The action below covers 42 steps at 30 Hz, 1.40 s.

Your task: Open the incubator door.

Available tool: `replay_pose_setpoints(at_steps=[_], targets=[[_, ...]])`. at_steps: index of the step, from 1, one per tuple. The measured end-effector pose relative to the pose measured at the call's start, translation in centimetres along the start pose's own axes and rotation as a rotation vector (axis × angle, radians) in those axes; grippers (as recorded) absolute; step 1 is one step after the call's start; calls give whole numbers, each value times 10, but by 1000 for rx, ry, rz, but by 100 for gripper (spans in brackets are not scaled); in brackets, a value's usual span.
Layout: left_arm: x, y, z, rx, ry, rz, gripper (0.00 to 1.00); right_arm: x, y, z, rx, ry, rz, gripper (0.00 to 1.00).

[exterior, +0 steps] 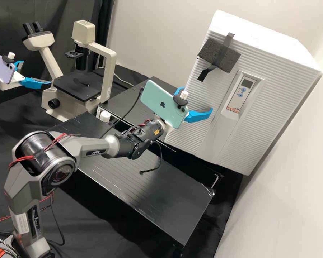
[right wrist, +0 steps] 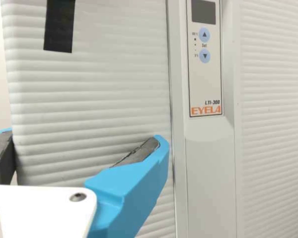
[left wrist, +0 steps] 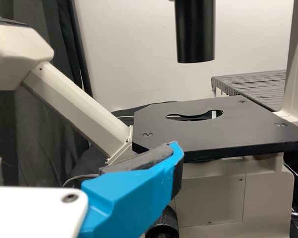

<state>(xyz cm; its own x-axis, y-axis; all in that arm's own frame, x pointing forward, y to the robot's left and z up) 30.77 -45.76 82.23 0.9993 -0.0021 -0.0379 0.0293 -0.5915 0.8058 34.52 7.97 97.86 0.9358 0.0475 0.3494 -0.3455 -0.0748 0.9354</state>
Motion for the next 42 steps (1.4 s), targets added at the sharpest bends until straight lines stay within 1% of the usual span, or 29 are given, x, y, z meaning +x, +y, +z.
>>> replay_pose_setpoints(at_steps=[10, 15, 20, 24, 28, 29, 31, 35, 40, 42], targets=[[0, 0, 0, 0, 0, 0, 100, -14, 14, 6, 1, 14, -8, 0], [0, 0, 0, 0, 0, 0, 100, -25, 22, 9, -12, 30, -2, 0], [0, 0, 0, 0, 0, 0, 100, -44, 30, 12, -29, 38, 25, 0], [0, 0, 0, 0, 0, 0, 100, -66, 37, 13, -39, 28, 54, 0], [0, 0, 0, 0, 0, 0, 100, -88, 44, 13, -27, 4, 98, 0], [0, 0, 0, 0, 0, 0, 100, -93, 45, 13, -22, -3, 113, 100], [0, 0, 0, 0, 0, 0, 100, -100, 45, 14, -17, -17, 134, 100], [0, 0, 0, 0, 0, 0, 100, -115, 51, 12, -22, -51, 203, 100], [0, 0, 0, 0, 0, 0, 100, -131, 59, 11, 4, -82, 290, 100], [0, 0, 0, 0, 0, 0, 100, -135, 60, 11, 8, -88, 310, 100]])
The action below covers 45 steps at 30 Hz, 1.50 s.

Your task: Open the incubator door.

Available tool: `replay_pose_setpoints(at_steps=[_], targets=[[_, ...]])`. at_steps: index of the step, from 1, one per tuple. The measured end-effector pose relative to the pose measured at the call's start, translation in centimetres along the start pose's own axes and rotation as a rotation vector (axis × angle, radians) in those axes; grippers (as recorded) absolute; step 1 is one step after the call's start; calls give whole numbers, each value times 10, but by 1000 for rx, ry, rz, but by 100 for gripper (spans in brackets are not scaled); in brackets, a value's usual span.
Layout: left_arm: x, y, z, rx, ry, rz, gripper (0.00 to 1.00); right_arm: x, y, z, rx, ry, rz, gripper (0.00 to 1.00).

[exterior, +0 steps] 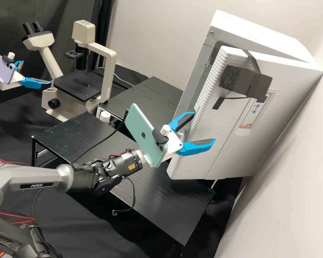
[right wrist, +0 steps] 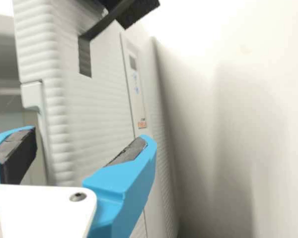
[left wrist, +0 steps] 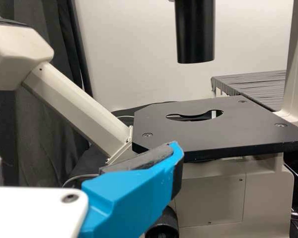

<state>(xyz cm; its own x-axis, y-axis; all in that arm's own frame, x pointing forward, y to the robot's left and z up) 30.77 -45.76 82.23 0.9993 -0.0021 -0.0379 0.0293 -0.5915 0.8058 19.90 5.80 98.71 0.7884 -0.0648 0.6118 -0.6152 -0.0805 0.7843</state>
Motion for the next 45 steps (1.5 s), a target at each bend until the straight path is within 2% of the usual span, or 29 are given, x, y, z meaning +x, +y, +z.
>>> replay_pose_setpoints(at_steps=[7, 8, 13, 18, 20, 24, 29, 32, 34, 36, 37, 39, 41, 45], targets=[[0, 0, 0, 0, 0, 0, 100, -10, 10, 6, -45, -57, 83, 100], [0, 0, 0, 0, 0, 0, 100, -12, 12, 8, -65, -83, 106, 100], [0, 0, 0, 0, 0, 0, 100, -21, 20, 10, -73, -141, 190, 100], [0, 0, 0, 0, 0, 0, 100, -32, 27, 5, -112, -157, 269, 100], [0, 0, 0, 0, 0, 0, 100, -38, 31, 3, -124, -159, 307, 100], [0, 0, 0, 0, 0, 0, 100, -49, 39, -4, -123, -143, 410, 100], [0, 0, 0, 0, 0, 0, 100, -62, 41, -15, -111, -54, 477, 100], [0, 0, 0, 0, 0, 0, 100, -65, 37, -24, -88, 68, 423, 100], [0, 0, 0, 0, 0, 0, 100, -65, 31, -31, -52, 165, 360, 100], [0, 0, 0, 0, 0, 0, 100, -64, 23, -38, -14, 270, 268, 100], [0, 0, 0, 0, 0, 0, 100, -64, 18, -43, -6, 327, 209, 100], [0, 0, 0, 0, 0, 0, 100, -64, 7, -48, 3, 391, 122, 100], [0, 0, 0, 0, 0, 0, 100, -63, -1, -51, 15, 419, 64, 100], [0, 0, 0, 0, 0, 0, 100, -65, -20, -52, 72, 451, -8, 100]])
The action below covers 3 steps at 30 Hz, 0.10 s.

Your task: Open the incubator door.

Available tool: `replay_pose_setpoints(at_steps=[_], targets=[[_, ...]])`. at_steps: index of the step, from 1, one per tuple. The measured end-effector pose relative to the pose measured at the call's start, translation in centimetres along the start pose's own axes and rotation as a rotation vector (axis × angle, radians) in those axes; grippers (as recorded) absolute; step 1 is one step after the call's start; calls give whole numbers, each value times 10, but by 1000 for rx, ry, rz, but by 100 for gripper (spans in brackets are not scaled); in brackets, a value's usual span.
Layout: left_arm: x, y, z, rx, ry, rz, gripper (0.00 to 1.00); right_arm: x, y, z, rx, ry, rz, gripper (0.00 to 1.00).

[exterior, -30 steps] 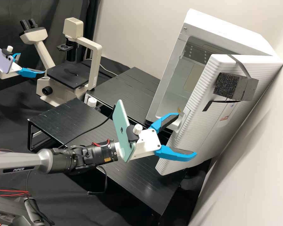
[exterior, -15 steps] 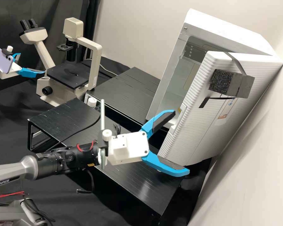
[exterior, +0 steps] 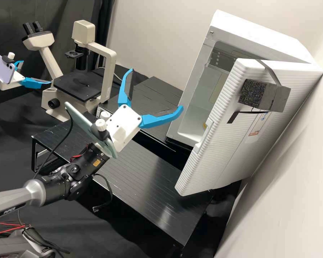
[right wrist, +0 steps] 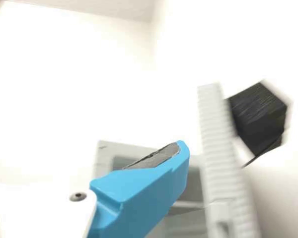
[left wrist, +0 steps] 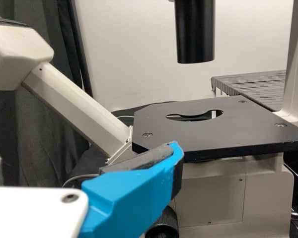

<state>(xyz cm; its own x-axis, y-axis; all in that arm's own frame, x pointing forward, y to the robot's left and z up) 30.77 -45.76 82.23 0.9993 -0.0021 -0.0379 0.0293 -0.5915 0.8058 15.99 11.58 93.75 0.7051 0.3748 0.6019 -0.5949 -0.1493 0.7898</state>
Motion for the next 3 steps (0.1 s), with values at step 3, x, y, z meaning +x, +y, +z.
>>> replay_pose_setpoints(at_steps=[3], targets=[[0, 0, 0, 0, 0, 0, 100, -3, -10, 4, 85, 14, -38, 100]])
